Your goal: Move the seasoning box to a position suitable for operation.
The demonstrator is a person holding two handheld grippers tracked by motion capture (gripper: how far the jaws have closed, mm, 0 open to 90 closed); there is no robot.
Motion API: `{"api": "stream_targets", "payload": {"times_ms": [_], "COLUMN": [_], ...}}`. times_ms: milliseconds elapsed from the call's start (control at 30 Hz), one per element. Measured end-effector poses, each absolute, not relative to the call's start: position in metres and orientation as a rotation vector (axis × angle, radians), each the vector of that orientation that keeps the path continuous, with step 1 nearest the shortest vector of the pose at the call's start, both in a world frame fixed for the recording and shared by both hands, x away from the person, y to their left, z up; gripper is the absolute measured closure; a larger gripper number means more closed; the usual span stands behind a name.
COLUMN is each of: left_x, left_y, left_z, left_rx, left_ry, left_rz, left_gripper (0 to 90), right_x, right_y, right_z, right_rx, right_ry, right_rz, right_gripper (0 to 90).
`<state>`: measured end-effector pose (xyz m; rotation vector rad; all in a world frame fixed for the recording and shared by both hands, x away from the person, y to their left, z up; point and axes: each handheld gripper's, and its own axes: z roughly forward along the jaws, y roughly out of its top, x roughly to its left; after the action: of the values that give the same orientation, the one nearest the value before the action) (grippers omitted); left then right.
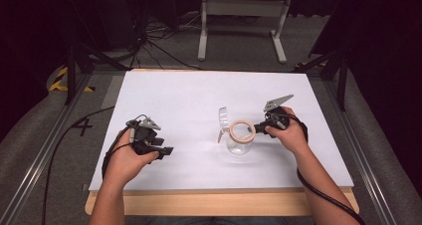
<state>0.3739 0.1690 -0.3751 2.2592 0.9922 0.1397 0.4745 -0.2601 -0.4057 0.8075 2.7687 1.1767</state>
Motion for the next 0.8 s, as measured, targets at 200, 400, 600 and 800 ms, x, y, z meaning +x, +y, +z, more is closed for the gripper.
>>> {"api": "stream_targets", "payload": {"times_ms": [200, 400, 600, 800], "left_x": [0.375, 0.380, 0.386, 0.394], "left_y": [0.167, 0.162, 0.155, 0.148], "left_z": [-0.375, -0.374, -0.373, -0.371], "left_rx": [2.256, 2.267, 2.270, 2.268], "left_ry": [0.992, 0.968, 0.939, 0.913], "left_rz": [0.139, 0.122, 0.115, 0.101], "left_gripper": [51.2, 51.6, 52.2, 53.7], "right_x": [0.472, 0.468, 0.458, 0.448], "right_y": [-0.261, -0.262, -0.263, -0.265], "right_z": [-0.406, -0.407, -0.408, -0.409], "right_rx": [0.810, 0.816, 0.811, 0.806], "right_ry": [2.774, 2.775, 2.787, 2.799], "right_rz": [1.175, 1.183, 1.153, 1.132], "right_gripper": [90.0, 90.0, 90.0, 90.0]}}
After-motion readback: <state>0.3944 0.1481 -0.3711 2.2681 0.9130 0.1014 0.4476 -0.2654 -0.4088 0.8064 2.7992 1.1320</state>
